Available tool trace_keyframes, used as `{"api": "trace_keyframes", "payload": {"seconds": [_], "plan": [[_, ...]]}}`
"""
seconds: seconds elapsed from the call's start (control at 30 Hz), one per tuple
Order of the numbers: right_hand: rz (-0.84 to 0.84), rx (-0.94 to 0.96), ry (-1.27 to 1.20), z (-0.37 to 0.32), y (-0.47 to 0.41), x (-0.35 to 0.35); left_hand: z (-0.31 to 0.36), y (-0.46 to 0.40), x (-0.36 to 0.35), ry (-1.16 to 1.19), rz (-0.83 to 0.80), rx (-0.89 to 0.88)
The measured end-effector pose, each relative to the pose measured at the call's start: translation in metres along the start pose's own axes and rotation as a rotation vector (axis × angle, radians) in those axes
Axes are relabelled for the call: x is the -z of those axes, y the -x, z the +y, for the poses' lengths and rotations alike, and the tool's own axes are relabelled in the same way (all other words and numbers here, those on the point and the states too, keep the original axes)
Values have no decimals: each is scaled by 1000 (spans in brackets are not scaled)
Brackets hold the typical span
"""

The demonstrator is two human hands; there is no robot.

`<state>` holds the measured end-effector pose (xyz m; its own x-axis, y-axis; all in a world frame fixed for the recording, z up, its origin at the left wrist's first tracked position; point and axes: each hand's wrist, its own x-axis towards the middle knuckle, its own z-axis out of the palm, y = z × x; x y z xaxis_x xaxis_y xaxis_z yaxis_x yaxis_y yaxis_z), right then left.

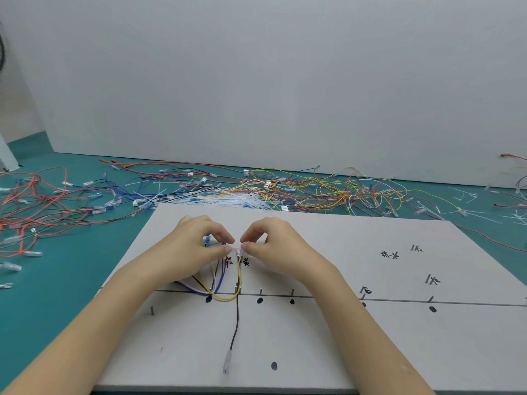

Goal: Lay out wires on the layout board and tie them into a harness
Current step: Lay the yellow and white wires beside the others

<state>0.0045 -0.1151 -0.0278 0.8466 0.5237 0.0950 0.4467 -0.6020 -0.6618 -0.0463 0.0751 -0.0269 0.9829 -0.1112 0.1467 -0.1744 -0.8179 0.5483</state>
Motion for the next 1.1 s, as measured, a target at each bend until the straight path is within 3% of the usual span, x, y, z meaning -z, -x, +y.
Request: {"api": "trace_keyframes", "payload": {"seconds": [0.2, 0.77, 1.1], "plan": [[51, 7, -8, 1, 0, 2, -1, 0, 0, -6, -8, -1], [-52, -2, -6, -4, 4, 3, 1, 0, -1, 20, -12, -15], [-8, 22, 56, -4, 5, -3, -4, 0, 8, -47, 33, -2]]}}
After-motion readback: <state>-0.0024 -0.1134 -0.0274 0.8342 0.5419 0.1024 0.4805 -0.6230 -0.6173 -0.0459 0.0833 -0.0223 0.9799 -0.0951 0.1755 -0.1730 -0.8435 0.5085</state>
